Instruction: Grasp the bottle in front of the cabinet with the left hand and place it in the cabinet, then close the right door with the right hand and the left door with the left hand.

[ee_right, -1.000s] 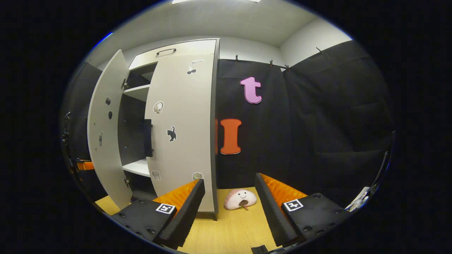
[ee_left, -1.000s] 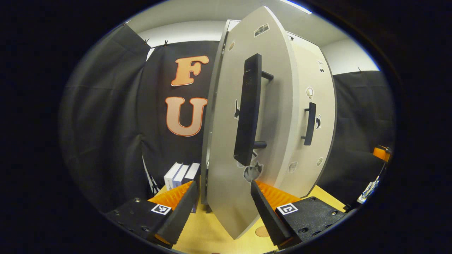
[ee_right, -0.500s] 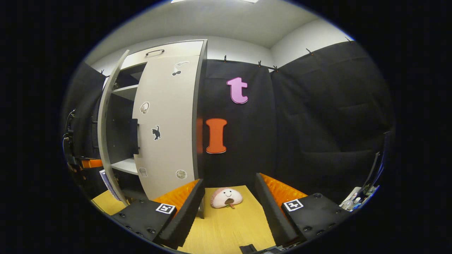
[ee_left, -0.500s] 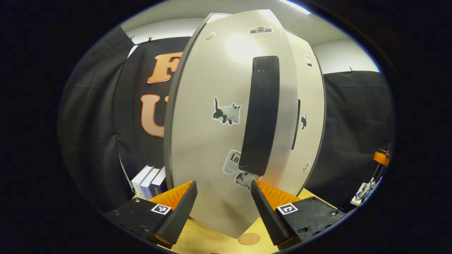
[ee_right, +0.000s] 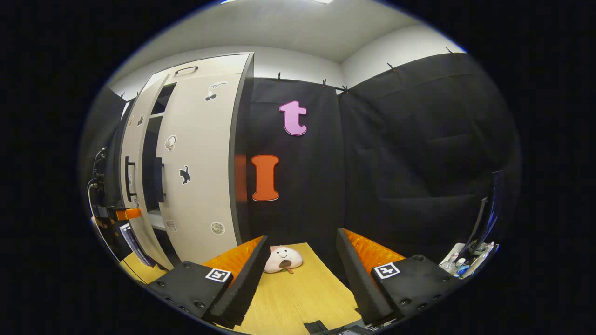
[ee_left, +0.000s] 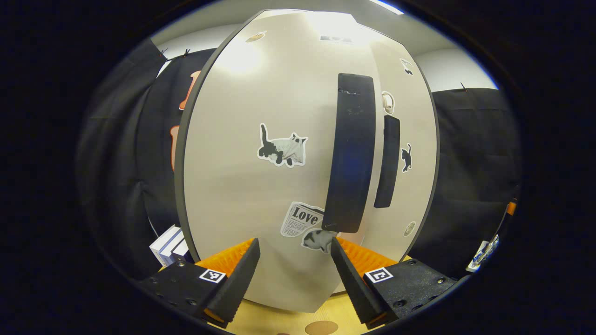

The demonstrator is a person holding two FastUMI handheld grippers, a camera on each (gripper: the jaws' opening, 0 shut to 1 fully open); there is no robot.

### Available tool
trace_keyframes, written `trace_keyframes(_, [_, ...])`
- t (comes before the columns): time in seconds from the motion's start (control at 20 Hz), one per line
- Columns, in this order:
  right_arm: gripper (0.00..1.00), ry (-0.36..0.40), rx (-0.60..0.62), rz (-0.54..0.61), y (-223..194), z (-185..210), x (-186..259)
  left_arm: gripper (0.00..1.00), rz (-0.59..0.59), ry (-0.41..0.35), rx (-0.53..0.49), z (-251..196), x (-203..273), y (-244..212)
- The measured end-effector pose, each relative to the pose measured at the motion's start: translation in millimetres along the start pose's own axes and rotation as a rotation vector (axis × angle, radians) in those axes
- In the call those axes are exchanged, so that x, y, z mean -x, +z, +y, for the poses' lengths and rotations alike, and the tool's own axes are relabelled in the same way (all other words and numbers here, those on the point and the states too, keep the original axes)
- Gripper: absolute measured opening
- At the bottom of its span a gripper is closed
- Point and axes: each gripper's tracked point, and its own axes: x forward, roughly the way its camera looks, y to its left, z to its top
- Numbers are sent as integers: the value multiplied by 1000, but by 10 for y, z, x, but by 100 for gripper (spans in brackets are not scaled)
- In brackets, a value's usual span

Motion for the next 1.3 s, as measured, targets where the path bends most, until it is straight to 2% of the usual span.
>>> trace_keyframes(0.6, [95, -18, -4, 23, 19, 35, -324, 94, 10, 15, -27, -15, -19, 39])
trace_keyframes(0.85, [95, -7, 38, 11, 103, 63, -452, 94, 43, 54, -10, -13, 34, 49])
trace_keyframes(1.05, [95, 23, 50, -14, 233, 97, -550, 94, 9, 67, 20, -110, 251, 293])
trace_keyframes(1.15, [95, 42, 39, -20, 289, 107, -600, 95, 40, 77, 17, -139, 377, 284])
trace_keyframes(1.3, [95, 65, 27, -29, 365, 108, -679, 94, -5, 90, 11, -201, 568, 525])
